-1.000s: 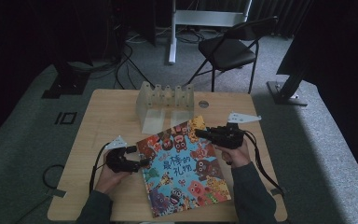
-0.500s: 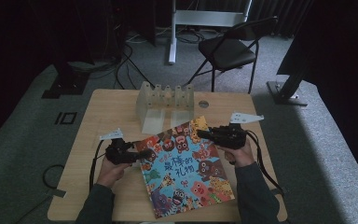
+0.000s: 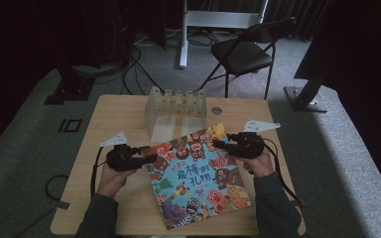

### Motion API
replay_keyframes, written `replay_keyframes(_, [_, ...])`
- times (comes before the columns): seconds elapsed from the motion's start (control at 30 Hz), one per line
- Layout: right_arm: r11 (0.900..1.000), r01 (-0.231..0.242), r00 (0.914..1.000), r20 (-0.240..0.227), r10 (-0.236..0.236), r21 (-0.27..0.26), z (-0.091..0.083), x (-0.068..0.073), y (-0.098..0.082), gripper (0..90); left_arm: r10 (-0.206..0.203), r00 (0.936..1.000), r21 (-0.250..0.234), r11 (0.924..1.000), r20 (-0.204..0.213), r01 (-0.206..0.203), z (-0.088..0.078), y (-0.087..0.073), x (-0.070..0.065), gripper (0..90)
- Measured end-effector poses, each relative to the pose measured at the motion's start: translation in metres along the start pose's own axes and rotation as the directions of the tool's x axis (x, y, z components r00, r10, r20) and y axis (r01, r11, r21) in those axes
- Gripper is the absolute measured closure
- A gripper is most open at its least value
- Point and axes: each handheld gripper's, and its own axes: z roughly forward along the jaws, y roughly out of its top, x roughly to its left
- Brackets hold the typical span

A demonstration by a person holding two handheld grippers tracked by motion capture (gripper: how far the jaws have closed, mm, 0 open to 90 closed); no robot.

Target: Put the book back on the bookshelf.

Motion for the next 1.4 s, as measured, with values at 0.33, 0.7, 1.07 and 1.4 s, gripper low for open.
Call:
replay_keyframes(0.33, [1.000, 0.018, 0.9971, 0.075, -0.018, 0.009, -0.007, -0.002, -0.003, 54.0, 0.063, 0.9980, -0.051, 0.9967, 0.003, -0.063, -0.012, 0.020, -0.014, 58.5])
replay_keyframes(0.7, [0.999, 0.049, 0.9933, 0.106, -0.047, -0.015, -0.008, 0.000, -0.002, 52.8, 0.155, 0.9874, -0.085, 0.9839, -0.033, -0.157, -0.024, 0.039, -0.025, 63.3])
replay_keyframes(1.07, [0.997, 0.065, 0.9883, 0.141, -0.059, -0.038, -0.004, -0.001, -0.002, 53.1, 0.276, 0.9570, -0.116, 0.9513, -0.088, -0.286, -0.034, 0.057, -0.039, 67.5])
replay_keyframes(1.4, [0.994, 0.088, 0.9857, 0.150, -0.078, -0.062, -0.002, 0.000, 0.003, 55.6, 0.329, 0.9357, -0.140, 0.9281, -0.128, -0.345, -0.043, 0.066, -0.045, 70.0])
